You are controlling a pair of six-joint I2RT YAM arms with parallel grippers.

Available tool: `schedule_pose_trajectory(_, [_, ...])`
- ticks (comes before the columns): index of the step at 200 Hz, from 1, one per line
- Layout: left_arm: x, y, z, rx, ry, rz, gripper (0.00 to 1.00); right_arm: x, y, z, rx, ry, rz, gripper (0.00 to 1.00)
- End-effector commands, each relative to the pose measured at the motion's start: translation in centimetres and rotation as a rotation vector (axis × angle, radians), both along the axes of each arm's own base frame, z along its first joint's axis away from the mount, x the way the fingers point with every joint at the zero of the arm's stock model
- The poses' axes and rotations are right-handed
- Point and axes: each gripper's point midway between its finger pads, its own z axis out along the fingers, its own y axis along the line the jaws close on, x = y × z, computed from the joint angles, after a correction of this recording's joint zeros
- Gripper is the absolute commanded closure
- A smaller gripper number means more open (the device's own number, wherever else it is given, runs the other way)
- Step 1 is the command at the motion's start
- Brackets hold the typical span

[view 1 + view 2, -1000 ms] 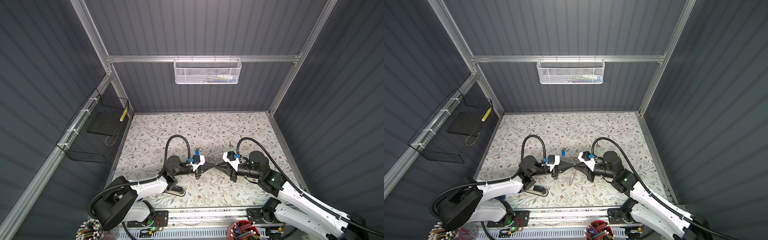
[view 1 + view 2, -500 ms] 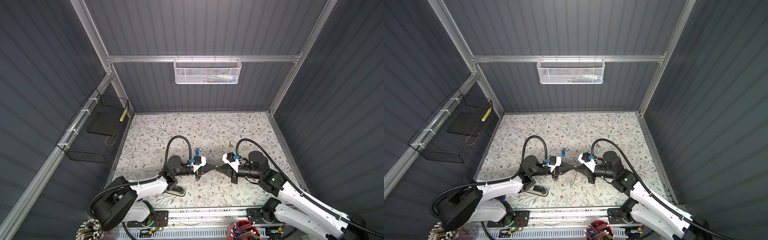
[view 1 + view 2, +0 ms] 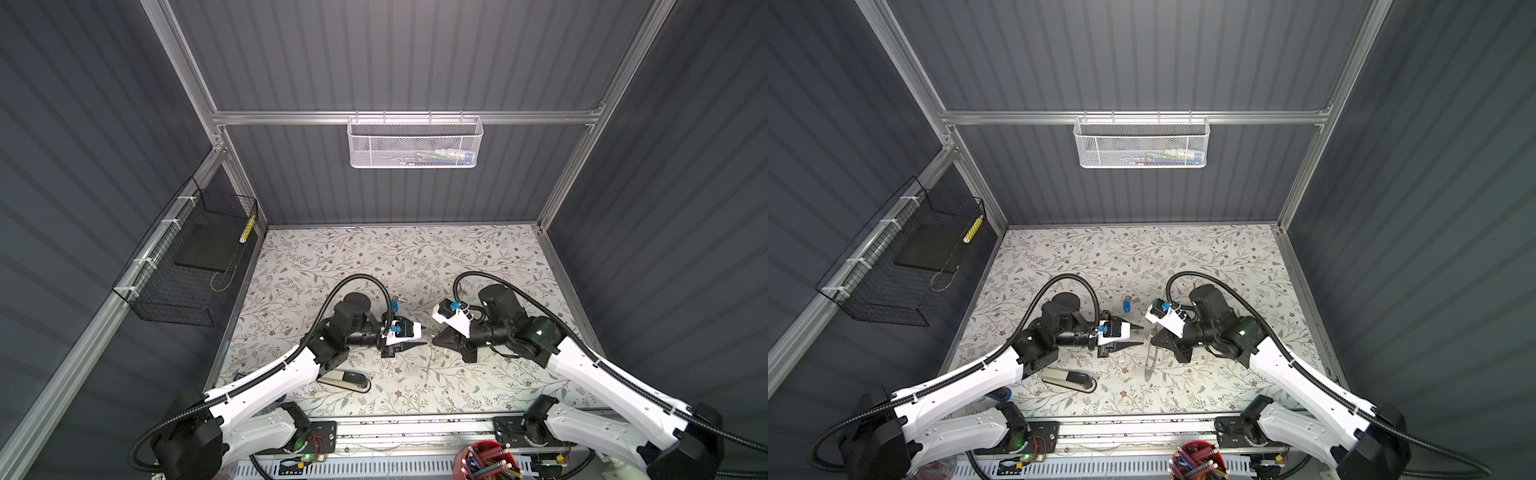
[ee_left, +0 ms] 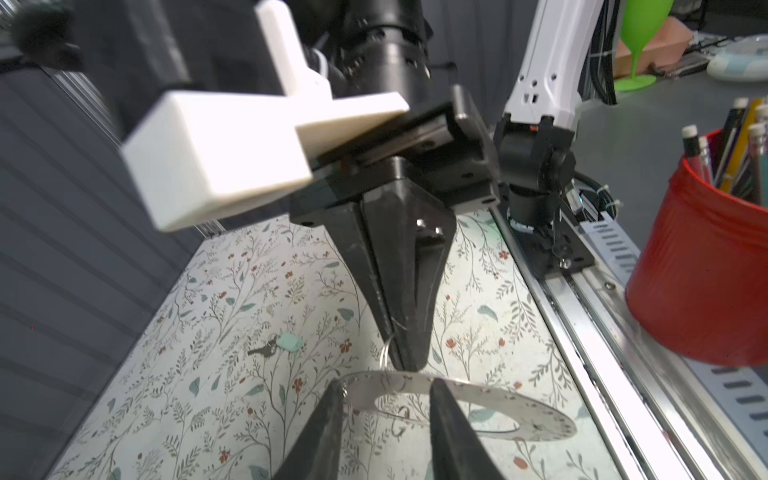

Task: Put the keys on the keyring

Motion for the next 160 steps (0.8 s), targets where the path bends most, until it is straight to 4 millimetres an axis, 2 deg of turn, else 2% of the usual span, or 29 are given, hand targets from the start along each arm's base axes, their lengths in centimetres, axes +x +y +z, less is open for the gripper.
schedule_pose_trajectory(1, [0.0, 0.1, -1.5, 0.102, 0.004, -0.016, 0.65, -0.4, -0.4, -0.2, -0.051, 0.042, 0.018, 1.0])
schedule_pose_trajectory(94, [0.1, -1.9, -1.1, 0.144, -0.021, 0.0, 0.66, -0.6, 0.2, -0.3, -0.04, 0.083, 0.04, 1.0])
schedule_pose_trajectory(160, [0.2, -2.5, -1.9, 0.198, -0.024, 0.001, 0.76, -0.8, 0.3, -0.1, -0.035, 0.08, 0.054, 1.0])
